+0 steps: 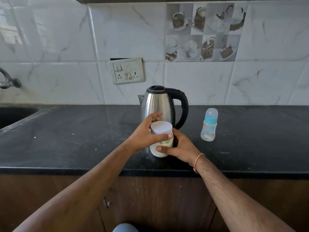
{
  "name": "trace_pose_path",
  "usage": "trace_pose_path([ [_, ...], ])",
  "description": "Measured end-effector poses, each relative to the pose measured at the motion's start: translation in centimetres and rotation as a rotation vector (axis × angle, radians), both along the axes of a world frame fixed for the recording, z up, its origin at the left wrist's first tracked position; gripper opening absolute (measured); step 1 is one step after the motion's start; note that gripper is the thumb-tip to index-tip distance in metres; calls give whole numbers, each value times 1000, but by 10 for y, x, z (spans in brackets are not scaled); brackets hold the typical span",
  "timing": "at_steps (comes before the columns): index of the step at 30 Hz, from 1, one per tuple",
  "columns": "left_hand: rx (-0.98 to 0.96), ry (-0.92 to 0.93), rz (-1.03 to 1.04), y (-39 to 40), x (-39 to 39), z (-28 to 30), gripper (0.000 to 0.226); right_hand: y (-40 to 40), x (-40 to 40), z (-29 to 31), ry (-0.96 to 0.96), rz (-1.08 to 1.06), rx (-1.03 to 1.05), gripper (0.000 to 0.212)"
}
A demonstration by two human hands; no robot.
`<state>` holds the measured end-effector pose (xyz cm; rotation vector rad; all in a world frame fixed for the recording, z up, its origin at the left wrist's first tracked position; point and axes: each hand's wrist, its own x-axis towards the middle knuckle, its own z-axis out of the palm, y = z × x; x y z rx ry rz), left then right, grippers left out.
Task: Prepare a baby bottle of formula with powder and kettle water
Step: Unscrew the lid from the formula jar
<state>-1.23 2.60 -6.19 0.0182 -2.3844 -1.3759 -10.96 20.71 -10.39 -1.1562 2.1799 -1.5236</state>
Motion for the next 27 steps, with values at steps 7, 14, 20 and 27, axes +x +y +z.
trace_pose_path([
  [7, 56, -16, -46, -9, 8, 3, 100, -1, 0, -1, -1, 2, 4, 81],
  [14, 108, 28, -11, -27, 10, 3, 86, 0, 0, -1, -4, 7, -12, 84],
  [20, 40, 28, 30, -20, 5, 7, 100, 0, -1, -1, -3, 16, -8, 79],
  [27, -6, 25, 7, 1, -6, 10, 83, 0, 0, -2, 6, 13, -10, 77],
])
